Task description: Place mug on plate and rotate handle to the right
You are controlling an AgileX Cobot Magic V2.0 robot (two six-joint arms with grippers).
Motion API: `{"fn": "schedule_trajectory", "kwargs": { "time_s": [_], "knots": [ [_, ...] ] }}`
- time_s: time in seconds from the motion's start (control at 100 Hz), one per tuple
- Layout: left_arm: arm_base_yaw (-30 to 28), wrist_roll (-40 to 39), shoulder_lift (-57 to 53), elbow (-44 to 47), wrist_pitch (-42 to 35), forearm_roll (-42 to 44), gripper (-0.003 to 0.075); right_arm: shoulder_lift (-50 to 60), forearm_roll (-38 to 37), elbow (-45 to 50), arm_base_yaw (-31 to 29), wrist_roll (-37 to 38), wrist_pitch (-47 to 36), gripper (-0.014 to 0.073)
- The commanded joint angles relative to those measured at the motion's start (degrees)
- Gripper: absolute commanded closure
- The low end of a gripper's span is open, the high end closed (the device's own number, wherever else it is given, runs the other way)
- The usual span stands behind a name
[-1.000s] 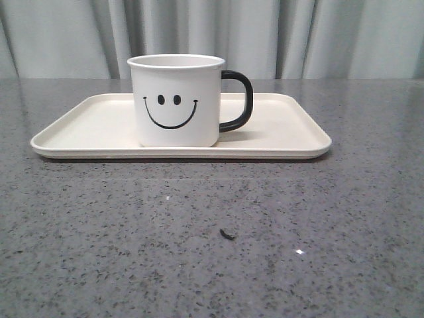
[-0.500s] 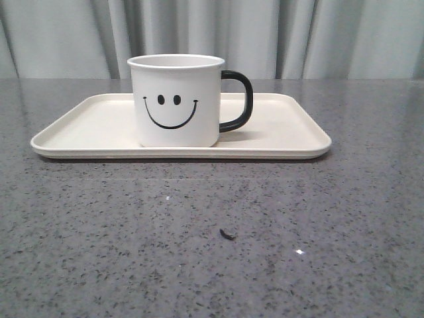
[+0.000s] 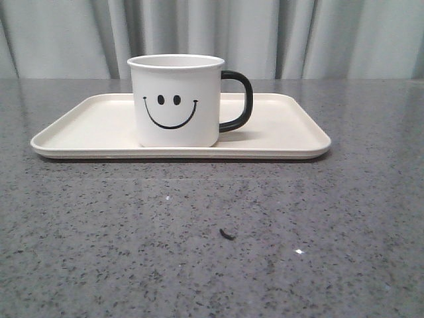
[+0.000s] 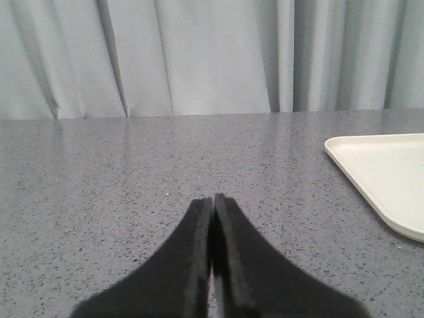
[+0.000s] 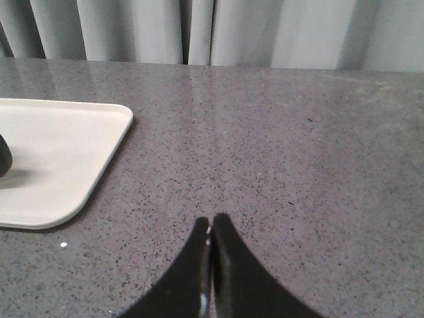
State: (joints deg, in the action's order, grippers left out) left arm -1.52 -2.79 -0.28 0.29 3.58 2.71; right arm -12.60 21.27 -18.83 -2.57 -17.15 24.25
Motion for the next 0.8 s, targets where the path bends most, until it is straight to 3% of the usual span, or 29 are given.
{"fn": "schedule_trajectory", "kwargs": {
  "time_s": [0.0,0.31,0.79],
  "knots": [
    [0.1,-0.2,-1.9,0.2,-4.8,0.1,0.0739,2.7,0.2,2.3,-0.3,0.0,-7.4,0.0654],
    [0.1,-0.2,-1.9,0.2,-4.8,0.1,0.0739,14.5,0.8,11.3,-0.3,0.0,-11.9,0.0654],
    [0.1,-0.2,-1.8,0.2,-4.8,0.1,0.0739,14.3,7.1,19.0,-0.2,0.0,-17.0,0.0654]
  ]
}}
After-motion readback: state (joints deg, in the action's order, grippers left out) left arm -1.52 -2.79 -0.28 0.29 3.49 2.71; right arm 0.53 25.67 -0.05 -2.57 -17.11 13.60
